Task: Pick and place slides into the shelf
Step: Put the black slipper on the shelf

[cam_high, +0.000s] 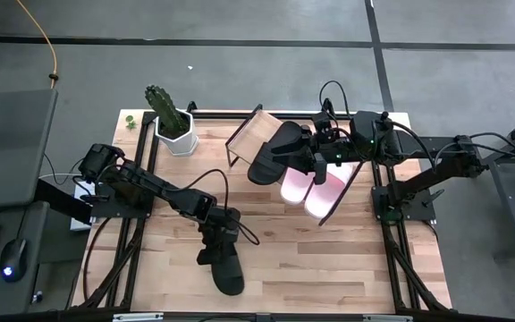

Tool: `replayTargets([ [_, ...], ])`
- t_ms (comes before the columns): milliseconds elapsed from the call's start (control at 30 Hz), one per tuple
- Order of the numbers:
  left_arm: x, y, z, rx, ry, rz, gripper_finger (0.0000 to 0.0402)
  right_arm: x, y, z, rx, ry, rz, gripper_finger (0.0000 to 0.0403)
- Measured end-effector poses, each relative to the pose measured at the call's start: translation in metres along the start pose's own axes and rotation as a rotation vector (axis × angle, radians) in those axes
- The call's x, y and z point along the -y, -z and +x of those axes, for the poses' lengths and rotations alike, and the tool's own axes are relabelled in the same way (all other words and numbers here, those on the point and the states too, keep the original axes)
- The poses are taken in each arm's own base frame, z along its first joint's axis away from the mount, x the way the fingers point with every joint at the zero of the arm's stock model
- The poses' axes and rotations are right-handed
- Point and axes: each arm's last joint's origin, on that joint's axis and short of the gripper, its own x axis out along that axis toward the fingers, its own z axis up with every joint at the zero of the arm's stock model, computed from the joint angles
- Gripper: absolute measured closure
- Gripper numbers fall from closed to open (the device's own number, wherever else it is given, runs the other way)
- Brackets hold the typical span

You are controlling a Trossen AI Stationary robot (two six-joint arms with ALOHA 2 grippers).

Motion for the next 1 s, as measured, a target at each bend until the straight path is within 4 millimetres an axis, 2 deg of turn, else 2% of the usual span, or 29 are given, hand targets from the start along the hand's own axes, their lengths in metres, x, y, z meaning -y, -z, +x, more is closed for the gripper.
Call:
replayTargets([
  [133, 0.0001, -0.0001, 0.0, 0.001, 0.0, 0.0, 0.0396, 0.0001, -0.0001, 0.0, 0.002, 0.003, 0.0, 0.0242],
  [267, 0.0, -0.0001, 0.0, 0.002, -0.002, 0.001, 0.0385, 0.0001, -0.0001, 0.0, 0.002, 0.003, 0.0, 0.0242],
  [433, 0.0, -0.0002, -0.0001, 0.004, -0.005, 0.001, 0.0398, 0.0001, -0.0001, 0.0, 0.002, 0.003, 0.0, 0.0242],
  [1000, 0.0026, 0.0015, -0.0002, -0.046, 0.085, -0.03, 0.04, 0.0015, 0.0019, -0.0003, -0.021, 0.021, 0.001, 0.0242],
])
